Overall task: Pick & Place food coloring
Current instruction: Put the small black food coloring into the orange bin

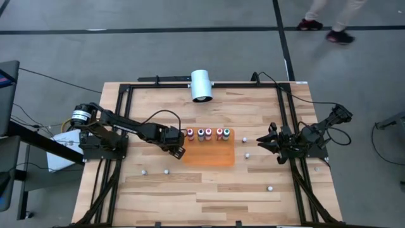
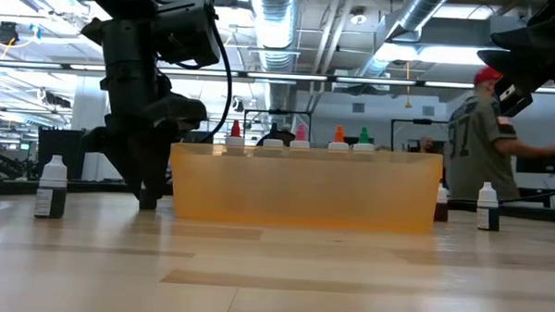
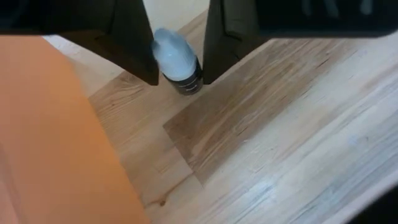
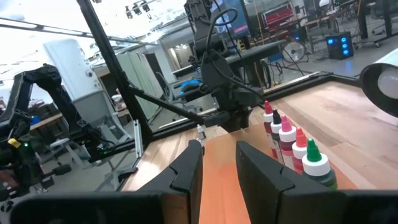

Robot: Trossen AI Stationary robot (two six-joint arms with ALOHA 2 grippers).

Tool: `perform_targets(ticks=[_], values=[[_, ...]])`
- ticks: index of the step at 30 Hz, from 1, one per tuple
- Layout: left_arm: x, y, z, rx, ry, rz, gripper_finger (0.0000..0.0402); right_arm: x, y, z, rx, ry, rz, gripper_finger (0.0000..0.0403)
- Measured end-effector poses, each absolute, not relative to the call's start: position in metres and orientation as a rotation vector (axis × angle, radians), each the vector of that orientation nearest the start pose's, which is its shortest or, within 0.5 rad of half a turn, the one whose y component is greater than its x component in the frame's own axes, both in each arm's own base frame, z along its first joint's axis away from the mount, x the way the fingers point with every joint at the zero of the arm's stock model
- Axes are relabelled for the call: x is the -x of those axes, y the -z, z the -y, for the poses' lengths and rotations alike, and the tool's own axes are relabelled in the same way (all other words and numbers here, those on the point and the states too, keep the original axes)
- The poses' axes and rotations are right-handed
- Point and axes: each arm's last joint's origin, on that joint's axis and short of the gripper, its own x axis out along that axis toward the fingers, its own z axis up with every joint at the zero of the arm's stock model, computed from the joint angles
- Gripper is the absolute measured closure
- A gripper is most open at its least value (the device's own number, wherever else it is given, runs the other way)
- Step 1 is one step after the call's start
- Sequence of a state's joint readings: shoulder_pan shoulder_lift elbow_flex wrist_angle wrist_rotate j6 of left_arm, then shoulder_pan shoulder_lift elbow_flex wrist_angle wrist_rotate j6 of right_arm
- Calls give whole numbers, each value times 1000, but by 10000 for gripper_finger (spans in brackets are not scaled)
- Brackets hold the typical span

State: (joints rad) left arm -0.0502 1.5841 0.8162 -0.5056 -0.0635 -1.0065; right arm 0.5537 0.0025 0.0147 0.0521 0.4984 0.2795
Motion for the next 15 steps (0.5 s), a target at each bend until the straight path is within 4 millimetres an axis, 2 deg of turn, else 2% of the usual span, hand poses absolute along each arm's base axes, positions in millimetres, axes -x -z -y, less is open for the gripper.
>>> perform_targets(ticks=[7,15], values=[[-270,-148,12,792,-643,-1143,331,-87,-173,-37,-312,-63,48,316],[-269,-154,12,780,-634,-1147,325,-87,-173,-37,-312,-63,48,316]])
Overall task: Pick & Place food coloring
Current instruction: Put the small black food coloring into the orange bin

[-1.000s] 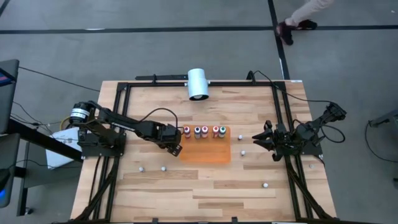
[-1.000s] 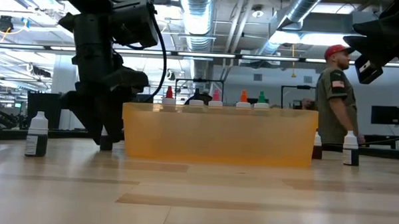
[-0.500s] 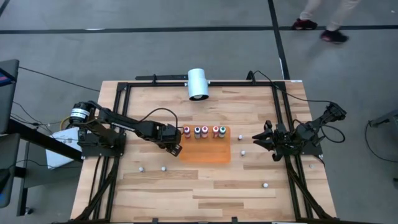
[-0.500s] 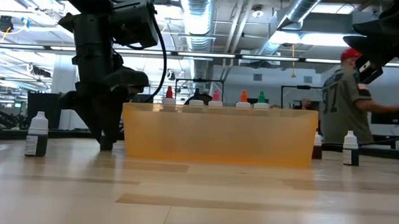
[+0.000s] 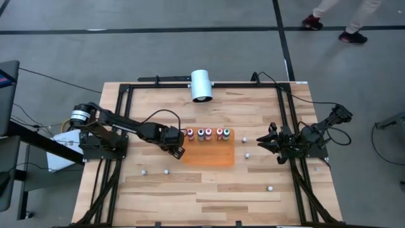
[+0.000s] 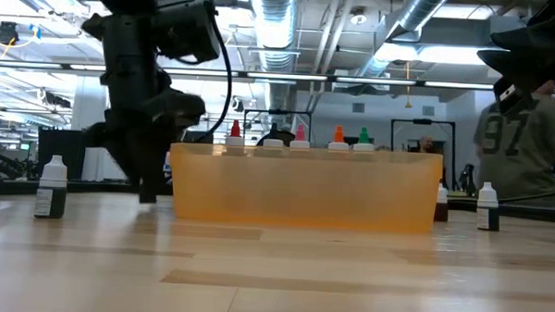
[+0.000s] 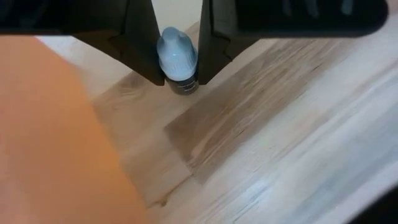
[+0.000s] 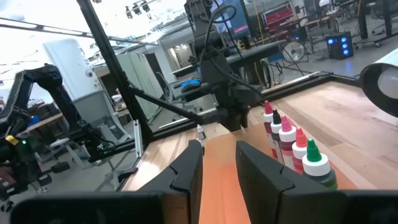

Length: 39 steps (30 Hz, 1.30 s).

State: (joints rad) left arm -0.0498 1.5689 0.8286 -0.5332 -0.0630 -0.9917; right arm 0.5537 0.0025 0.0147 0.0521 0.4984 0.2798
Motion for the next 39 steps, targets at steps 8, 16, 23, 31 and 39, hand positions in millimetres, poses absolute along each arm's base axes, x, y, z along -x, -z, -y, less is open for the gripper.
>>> perform_targets(ticks=[8,16,23,31,39], values=[[-278,-193,14,674,-525,-1083,328,-87,-173,-37,-312,-63,47,316],[-284,-225,29,498,-363,-1008,325,-87,-173,-37,-312,-63,47,316],[-287,-232,51,297,-139,-985,325,-87,-173,-37,-311,-63,46,316],[-289,-236,68,205,-24,-927,324,-87,-173,-37,-310,-63,46,316],[-289,-236,68,257,-93,-919,324,-87,-173,-37,-311,-64,45,316]])
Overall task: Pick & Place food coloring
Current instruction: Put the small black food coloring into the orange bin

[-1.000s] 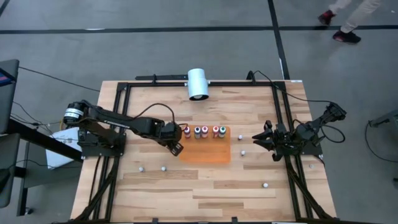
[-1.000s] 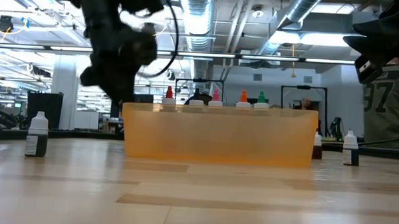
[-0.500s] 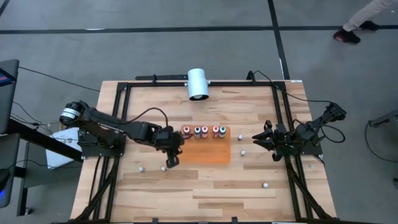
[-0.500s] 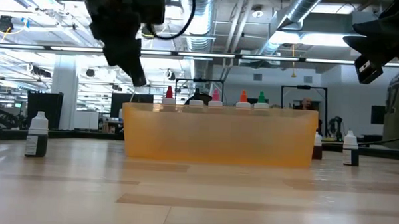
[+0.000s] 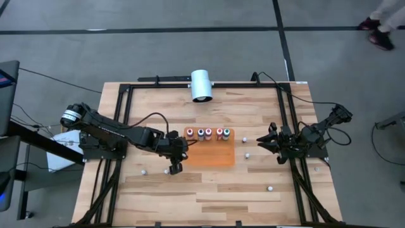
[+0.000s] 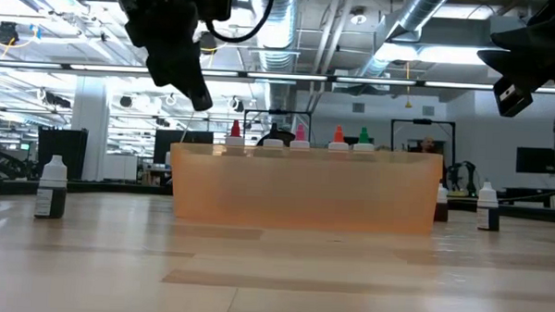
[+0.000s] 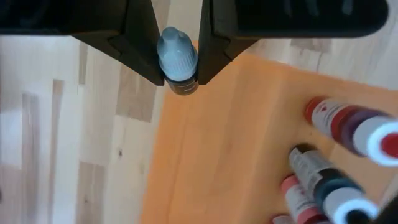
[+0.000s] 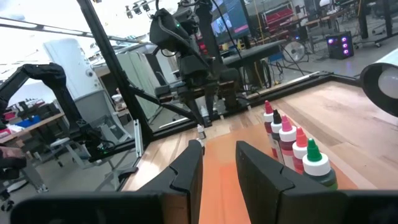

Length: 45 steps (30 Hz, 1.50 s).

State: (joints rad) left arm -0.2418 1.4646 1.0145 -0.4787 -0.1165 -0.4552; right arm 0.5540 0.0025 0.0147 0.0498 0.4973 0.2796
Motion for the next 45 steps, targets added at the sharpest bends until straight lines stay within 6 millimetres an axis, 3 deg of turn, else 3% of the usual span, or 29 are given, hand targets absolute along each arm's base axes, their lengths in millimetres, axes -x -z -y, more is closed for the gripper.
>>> perform_targets(ticks=[6,16,21,30,45], values=[[-290,-237,65,379,-208,-885,324,-87,-173,-37,-310,-64,45,316],[-308,-232,64,420,-235,-796,324,-87,-173,-37,-310,-63,44,316],[-324,-226,61,401,-274,-864,324,-87,-172,-38,-306,-63,38,316],[-347,-211,53,324,-395,-1137,324,-88,-172,-38,-304,-62,33,316],[-357,-178,55,323,-429,-1251,324,-88,-172,-38,-302,-62,31,316]])
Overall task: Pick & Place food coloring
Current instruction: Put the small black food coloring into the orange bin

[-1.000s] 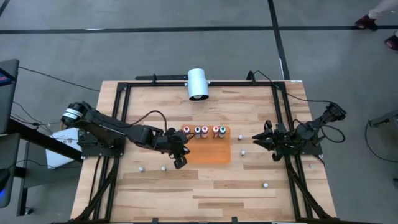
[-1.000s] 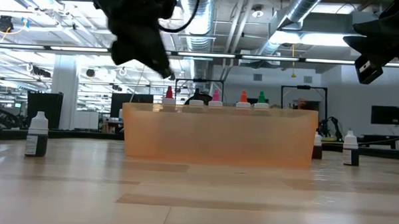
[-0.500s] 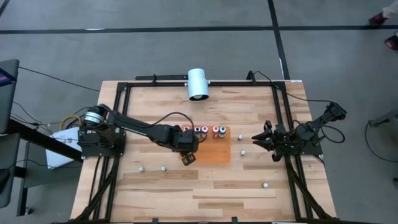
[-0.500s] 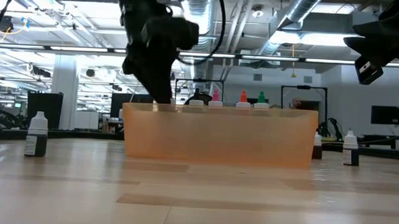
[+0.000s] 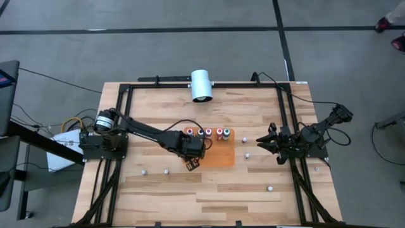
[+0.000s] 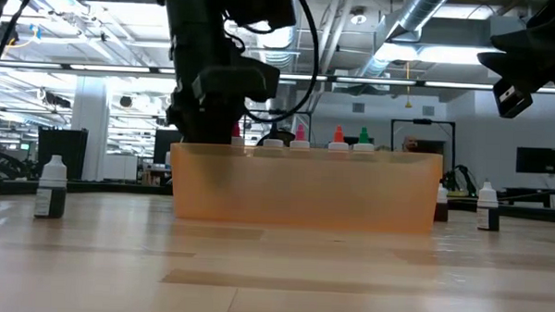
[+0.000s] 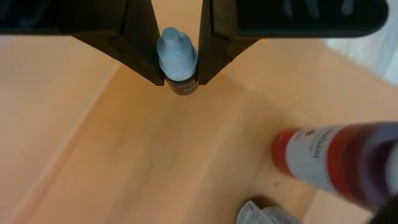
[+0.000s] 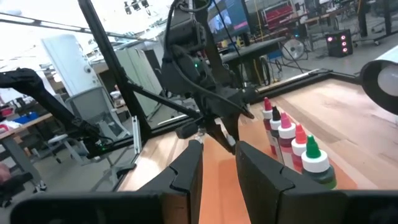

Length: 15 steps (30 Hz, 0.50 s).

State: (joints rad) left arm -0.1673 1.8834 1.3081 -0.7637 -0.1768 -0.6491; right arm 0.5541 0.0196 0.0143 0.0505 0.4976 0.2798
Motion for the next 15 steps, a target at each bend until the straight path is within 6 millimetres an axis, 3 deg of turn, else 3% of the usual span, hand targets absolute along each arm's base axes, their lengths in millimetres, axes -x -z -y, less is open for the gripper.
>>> perform_targets(ticks=[15], values=[[-358,-172,56,329,-426,-1275,320,-88,-172,-38,-302,-62,30,316]])
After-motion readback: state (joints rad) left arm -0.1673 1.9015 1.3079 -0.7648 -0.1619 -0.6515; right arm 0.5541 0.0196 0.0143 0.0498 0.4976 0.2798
